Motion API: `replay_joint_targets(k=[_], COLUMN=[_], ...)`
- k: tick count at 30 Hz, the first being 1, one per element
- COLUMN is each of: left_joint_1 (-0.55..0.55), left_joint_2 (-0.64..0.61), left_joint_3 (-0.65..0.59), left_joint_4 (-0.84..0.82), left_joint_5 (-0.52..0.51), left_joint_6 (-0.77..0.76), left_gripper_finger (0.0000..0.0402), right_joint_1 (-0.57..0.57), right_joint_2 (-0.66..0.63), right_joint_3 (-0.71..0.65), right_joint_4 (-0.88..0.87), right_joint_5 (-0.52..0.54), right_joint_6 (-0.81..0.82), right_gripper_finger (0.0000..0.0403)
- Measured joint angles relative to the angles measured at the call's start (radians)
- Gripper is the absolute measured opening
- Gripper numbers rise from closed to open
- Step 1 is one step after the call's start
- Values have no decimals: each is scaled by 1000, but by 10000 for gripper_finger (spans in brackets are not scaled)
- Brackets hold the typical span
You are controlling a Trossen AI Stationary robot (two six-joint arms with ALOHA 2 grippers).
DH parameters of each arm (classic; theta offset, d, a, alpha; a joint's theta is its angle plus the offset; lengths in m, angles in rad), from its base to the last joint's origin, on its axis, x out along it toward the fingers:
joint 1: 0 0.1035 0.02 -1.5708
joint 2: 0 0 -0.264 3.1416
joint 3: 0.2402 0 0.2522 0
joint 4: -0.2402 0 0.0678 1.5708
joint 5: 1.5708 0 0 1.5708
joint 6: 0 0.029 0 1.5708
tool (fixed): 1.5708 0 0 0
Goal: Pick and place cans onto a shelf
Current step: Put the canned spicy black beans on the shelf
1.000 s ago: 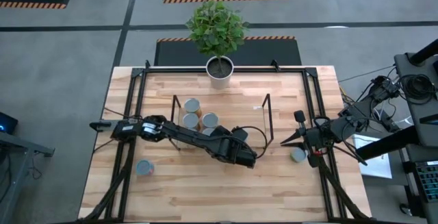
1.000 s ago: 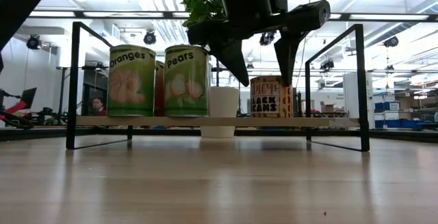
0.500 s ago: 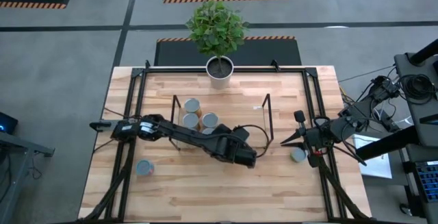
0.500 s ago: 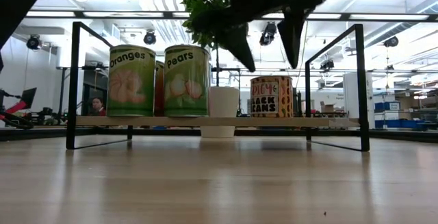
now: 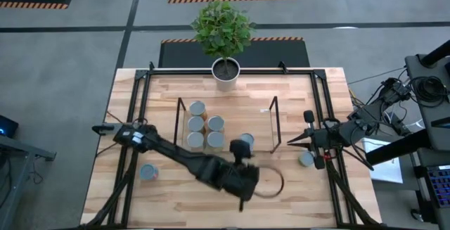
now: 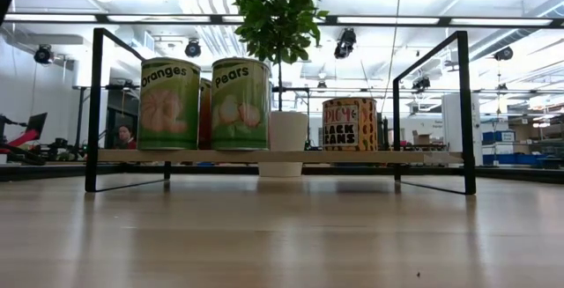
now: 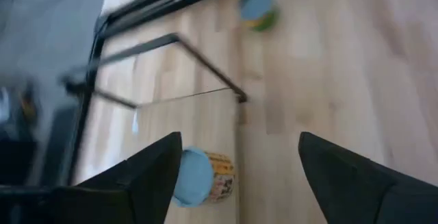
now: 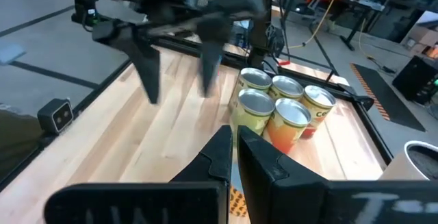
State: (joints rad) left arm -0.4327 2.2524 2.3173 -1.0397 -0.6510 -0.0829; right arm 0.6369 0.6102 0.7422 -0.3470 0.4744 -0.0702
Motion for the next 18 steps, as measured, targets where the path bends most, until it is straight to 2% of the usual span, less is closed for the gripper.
replay_joint_targets(k=[3,12,18], left_joint_1=[-31,-57,-57], left_joint_2=[-3,-11,-93], left_joint_3=[-3,-25,-160], left_joint_4=[-7,-88,-65], left_joint_5=[7,3,-25], left_joint_6=[98,178,172], left_gripper_finger=[260,202,156], right_joint_1=[0,0,0], right_joint_2=[6,54,110], right_joint_3=[0,7,33], right_joint_4=[7,60,69], right_joint_5=[0,-1,0], right_joint_6=[5,7,7], right_gripper_finger=[13,13,13])
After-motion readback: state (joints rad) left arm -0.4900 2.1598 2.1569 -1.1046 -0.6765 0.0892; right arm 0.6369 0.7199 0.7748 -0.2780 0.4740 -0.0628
